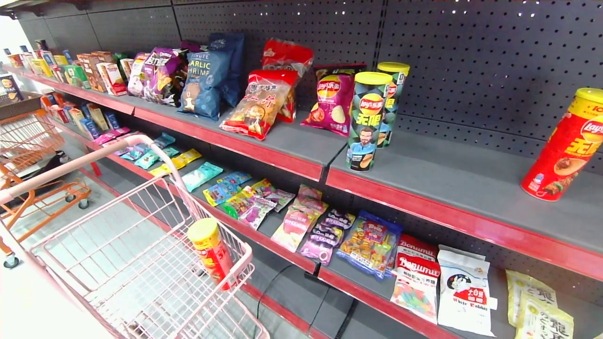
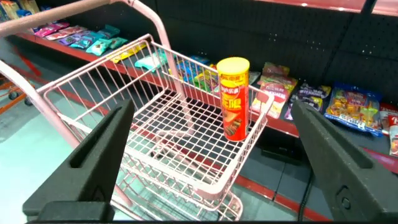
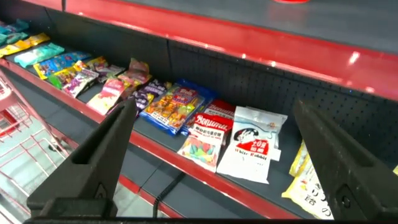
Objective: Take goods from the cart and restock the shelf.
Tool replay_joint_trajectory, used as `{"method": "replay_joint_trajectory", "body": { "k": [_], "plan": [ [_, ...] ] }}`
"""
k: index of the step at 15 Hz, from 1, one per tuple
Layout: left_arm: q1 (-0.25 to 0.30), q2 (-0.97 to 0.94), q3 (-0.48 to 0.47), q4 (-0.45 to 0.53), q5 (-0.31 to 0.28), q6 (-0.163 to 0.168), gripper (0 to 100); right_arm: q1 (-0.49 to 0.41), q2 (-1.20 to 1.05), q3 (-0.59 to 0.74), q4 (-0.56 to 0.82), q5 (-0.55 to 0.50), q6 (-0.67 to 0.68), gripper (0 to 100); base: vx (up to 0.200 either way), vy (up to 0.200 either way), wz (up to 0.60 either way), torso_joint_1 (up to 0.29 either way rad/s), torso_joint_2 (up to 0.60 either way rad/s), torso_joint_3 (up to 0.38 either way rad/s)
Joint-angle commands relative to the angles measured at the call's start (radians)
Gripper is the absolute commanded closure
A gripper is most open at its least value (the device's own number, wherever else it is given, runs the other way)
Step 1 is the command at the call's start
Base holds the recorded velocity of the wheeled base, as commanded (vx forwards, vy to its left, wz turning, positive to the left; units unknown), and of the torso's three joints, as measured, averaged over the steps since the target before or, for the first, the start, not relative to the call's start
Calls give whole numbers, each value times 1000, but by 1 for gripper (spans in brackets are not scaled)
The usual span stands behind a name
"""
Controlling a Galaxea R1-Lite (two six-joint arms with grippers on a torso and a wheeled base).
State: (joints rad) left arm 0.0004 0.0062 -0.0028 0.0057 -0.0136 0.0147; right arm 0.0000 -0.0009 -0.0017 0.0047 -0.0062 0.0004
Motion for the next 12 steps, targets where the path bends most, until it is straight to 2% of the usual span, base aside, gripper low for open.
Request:
{"method": "replay_joint_trajectory", "body": {
  "k": [1,2,5,8,12],
  "plan": [
    [1,1,1,0,0,-1,0,0,1,0,0,0,0,0,0,0,0,-183,486,290],
    [1,1,0,0,0,-2,0,0,1,0,0,0,0,0,0,0,0,-198,515,320],
    [1,0,1,0,0,-1,0,0,1,0,0,0,0,0,0,0,600,-204,544,339],
    [1,0,0,0,0,-1,0,0,1,0,0,0,-2,0,0,0,600,-87,256,157],
    [1,-2,1,0,0,-1,0,0,1,0,0,0,0,0,0,0,0,-9,16,14]
  ]
}}
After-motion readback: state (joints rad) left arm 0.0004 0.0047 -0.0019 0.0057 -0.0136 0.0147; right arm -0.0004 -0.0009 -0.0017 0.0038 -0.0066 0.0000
